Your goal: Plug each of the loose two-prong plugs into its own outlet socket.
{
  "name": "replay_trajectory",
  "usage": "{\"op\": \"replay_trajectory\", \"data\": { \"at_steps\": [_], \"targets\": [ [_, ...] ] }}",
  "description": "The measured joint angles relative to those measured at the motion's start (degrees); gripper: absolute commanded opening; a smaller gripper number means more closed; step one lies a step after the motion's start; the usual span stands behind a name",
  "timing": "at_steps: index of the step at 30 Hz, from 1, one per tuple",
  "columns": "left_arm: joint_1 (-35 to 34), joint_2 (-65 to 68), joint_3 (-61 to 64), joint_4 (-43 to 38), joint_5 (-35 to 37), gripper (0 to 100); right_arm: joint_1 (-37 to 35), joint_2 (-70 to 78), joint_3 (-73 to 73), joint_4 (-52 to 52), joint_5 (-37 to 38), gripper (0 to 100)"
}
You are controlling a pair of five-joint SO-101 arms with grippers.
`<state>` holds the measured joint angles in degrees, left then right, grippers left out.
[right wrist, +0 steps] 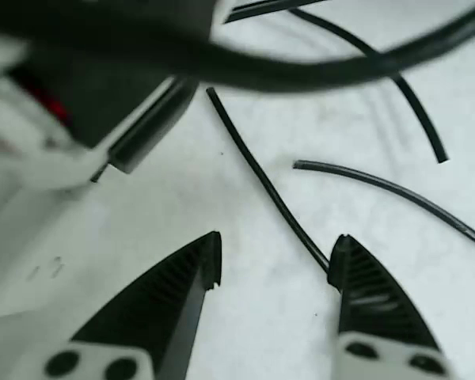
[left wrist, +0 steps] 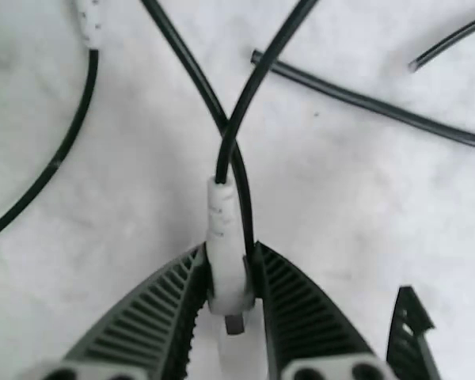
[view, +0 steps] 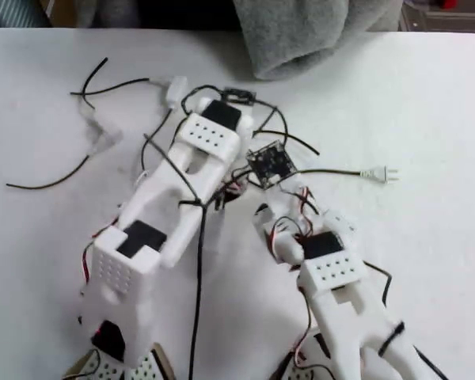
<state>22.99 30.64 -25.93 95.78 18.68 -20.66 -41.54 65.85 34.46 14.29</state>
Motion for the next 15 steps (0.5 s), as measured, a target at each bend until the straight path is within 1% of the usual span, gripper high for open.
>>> {"op": "replay_trajectory", "data": {
  "at_steps": [4, 7, 10, 12, 15],
  "targets": [
    [0.0, 0.0, -6.7, -0.1, 0.8, 2, 0.0, -8.4, 3.9, -0.9, -2.2, 22.7],
    [0.0, 0.0, -9.0, -0.1, 4.5, 3, 1.0, -14.2, 8.9, -4.9, -2.4, 22.6],
    [0.0, 0.0, -7.9, -0.1, 5.3, 2, 2.5, -17.3, 11.6, -7.6, -3.3, 22.4],
    [0.0, 0.0, -6.2, -0.1, 5.5, 2, 3.8, -17.9, 11.7, -8.4, -5.1, 22.4],
    [-0.1, 0.0, -1.8, -2.5, 5.5, 2, 6.3, -17.5, 11.7, -8.6, -8.2, 22.4]
  ]
}}
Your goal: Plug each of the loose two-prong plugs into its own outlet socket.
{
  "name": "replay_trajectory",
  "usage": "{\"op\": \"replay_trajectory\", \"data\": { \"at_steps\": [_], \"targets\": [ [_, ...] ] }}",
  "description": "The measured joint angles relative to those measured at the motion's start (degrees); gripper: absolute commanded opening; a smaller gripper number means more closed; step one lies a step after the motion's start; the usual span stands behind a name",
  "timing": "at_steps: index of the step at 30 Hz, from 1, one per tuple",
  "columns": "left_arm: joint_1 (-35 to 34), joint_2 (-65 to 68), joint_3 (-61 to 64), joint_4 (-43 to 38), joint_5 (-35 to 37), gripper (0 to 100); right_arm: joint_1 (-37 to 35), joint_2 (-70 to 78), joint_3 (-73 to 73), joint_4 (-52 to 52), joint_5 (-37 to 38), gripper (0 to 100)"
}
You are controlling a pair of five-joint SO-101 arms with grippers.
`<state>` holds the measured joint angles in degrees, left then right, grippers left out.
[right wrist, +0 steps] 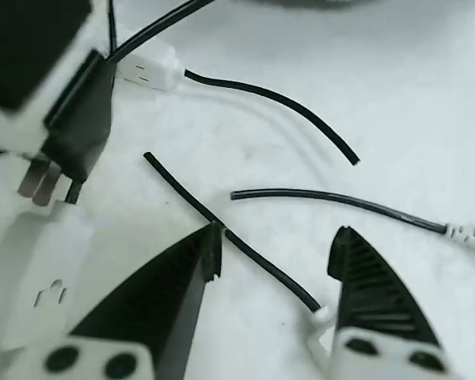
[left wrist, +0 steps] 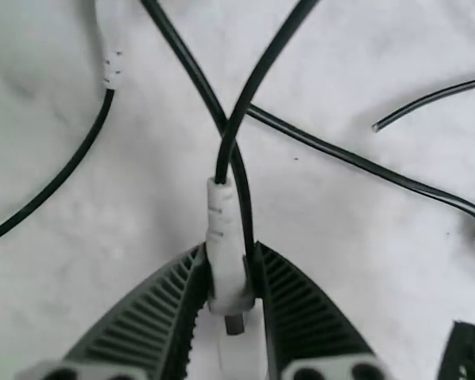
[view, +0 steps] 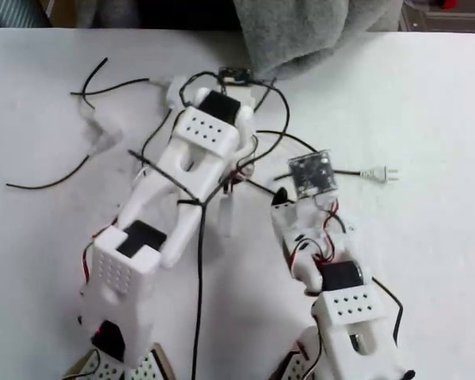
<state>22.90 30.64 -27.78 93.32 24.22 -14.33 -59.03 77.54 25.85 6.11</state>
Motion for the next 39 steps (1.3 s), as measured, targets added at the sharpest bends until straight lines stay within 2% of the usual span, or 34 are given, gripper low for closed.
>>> {"op": "replay_trajectory", "data": {
  "at_steps": [8, 13, 20, 32, 39],
  "targets": [
    [-0.1, 0.0, 17.8, -14.8, 0.1, 3, 1.5, 7.9, 0.0, -2.0, -2.2, 22.4],
    [-1.8, 0.0, 18.5, -15.7, 0.1, 3, 1.5, 12.5, -1.2, -5.5, -2.2, 22.4],
    [-5.2, 0.0, 18.5, -15.7, 0.2, 18, 1.5, 14.5, -2.5, -5.9, -2.2, 22.4],
    [-5.1, 0.0, 18.5, -15.7, 0.0, 17, 1.5, 14.6, -2.5, -5.9, -1.5, 22.4],
    [-5.5, 0.0, 18.5, -15.7, -0.1, 2, 1.5, 14.8, -2.5, -5.9, -1.0, 22.4]
  ]
}}
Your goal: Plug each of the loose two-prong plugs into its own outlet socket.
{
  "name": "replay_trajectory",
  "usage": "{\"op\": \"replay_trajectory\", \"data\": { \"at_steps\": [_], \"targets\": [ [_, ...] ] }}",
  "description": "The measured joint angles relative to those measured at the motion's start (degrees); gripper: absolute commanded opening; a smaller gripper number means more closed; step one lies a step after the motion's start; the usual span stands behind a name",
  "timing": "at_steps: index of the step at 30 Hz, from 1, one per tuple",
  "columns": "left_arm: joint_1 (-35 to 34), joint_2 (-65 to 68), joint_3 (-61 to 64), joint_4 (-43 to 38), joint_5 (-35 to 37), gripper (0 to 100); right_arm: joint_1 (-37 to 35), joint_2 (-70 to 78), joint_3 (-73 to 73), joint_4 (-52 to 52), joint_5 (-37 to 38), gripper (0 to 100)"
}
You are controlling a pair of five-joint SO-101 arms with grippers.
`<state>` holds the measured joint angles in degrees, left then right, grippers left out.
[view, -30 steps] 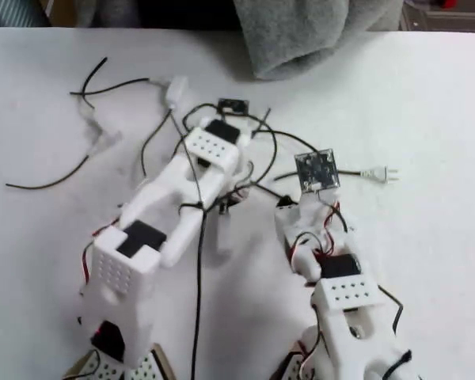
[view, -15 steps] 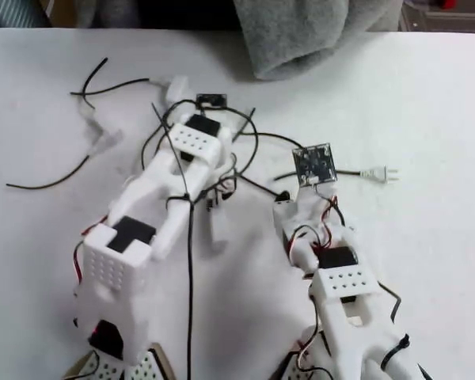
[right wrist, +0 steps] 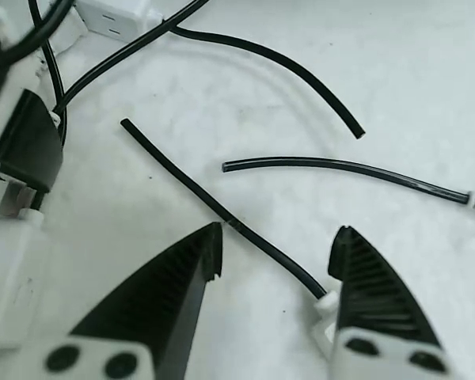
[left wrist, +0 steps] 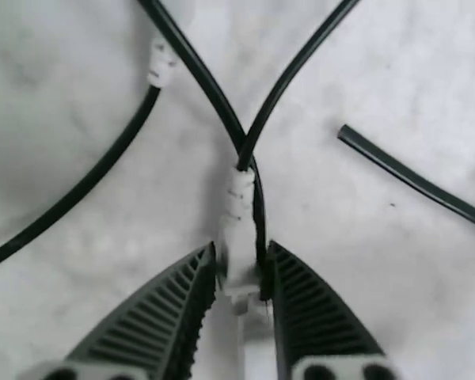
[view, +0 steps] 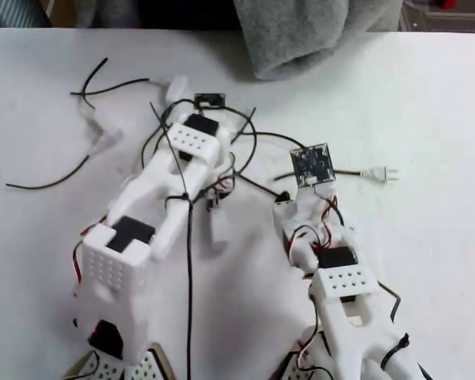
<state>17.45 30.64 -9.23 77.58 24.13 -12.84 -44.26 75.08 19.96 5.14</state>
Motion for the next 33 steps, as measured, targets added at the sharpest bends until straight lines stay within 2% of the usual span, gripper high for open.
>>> {"op": "replay_trajectory", "data": {
  "at_steps": [5, 21, 29, 33],
  "targets": [
    [-1.7, 0.0, 0.1, -0.1, -3.3, 3, 0.0, 0.0, 0.0, 0.0, 0.0, 22.4],
    [-3.4, -0.1, 0.1, -0.1, -3.8, 3, 0.0, 0.0, 0.0, 0.0, 0.3, 22.4],
    [-9.8, -0.1, 0.0, 1.8, -3.9, 3, 0.0, 0.0, 0.0, 0.0, 0.3, 22.4],
    [-10.9, -0.1, -1.8, 5.6, -3.9, 3, -0.1, 0.0, 0.0, 0.0, 0.3, 22.4]
  ]
}}
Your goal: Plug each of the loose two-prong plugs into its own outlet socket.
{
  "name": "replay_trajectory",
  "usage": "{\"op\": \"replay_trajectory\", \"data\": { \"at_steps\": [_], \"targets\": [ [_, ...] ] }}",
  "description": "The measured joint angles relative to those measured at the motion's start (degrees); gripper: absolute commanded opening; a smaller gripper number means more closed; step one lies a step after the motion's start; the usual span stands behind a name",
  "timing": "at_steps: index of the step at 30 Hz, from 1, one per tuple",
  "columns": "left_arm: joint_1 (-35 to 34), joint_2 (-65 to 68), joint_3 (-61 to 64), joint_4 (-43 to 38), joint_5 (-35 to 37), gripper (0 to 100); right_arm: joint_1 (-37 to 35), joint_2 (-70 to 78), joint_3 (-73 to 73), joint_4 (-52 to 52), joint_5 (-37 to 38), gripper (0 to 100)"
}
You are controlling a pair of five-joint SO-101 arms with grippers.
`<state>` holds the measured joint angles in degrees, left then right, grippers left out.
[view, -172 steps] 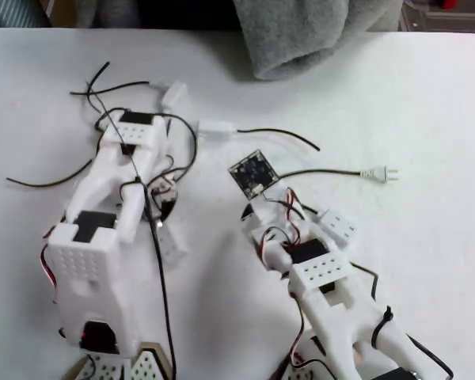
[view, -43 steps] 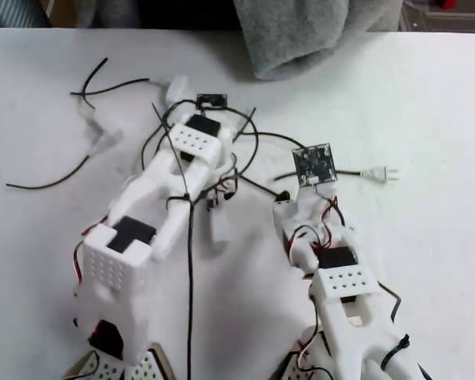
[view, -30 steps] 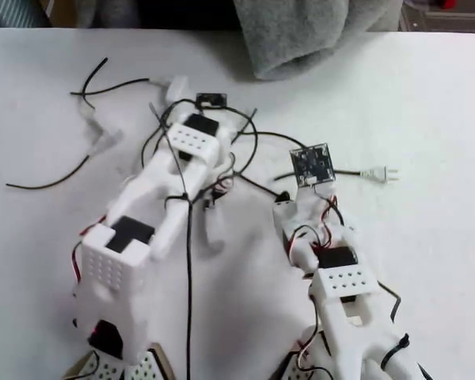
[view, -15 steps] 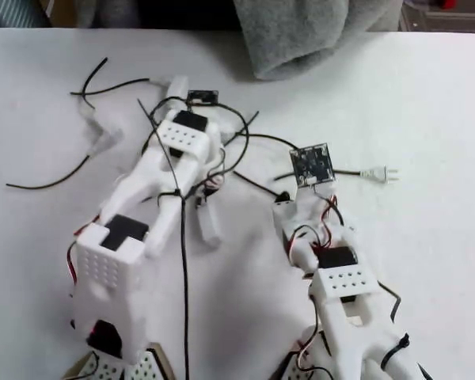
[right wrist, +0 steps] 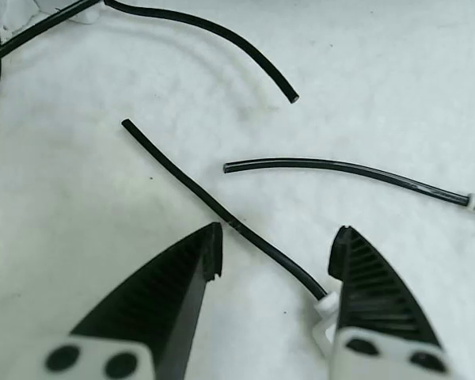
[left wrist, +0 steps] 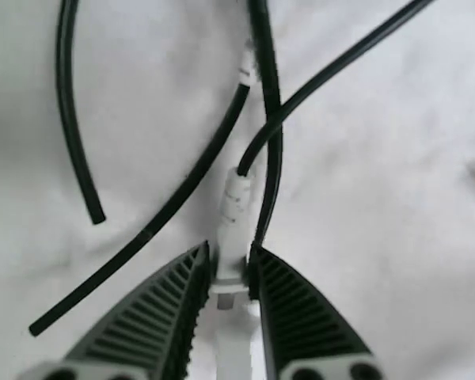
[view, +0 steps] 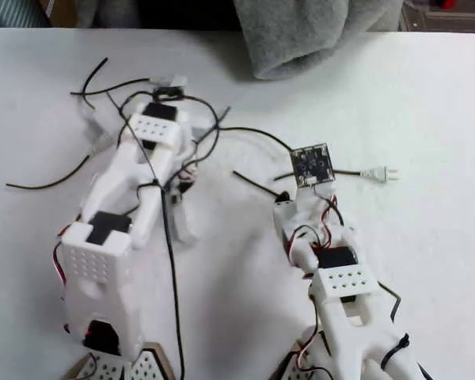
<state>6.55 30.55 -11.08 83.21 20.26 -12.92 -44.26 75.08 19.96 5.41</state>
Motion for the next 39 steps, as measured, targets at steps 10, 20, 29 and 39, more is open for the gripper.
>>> {"op": "replay_trajectory", "data": {
  "at_steps": [10, 20, 29, 39],
  "targets": [
    [0.0, 0.1, -9.9, 8.5, 0.0, 3, -1.3, 0.0, 0.0, 0.0, 0.0, 22.4],
    [-4.7, 0.1, -17.2, 17.0, -0.9, 3, -1.3, 0.0, 0.0, 0.0, 0.0, 22.4],
    [-21.5, 0.1, -17.7, 18.0, -8.8, 3, -7.1, 0.0, 0.0, 0.0, 4.7, 22.4],
    [-27.7, 0.1, -14.7, 12.5, -10.1, 3, -23.8, 3.2, -9.8, 9.4, 4.9, 22.4]
  ]
}}
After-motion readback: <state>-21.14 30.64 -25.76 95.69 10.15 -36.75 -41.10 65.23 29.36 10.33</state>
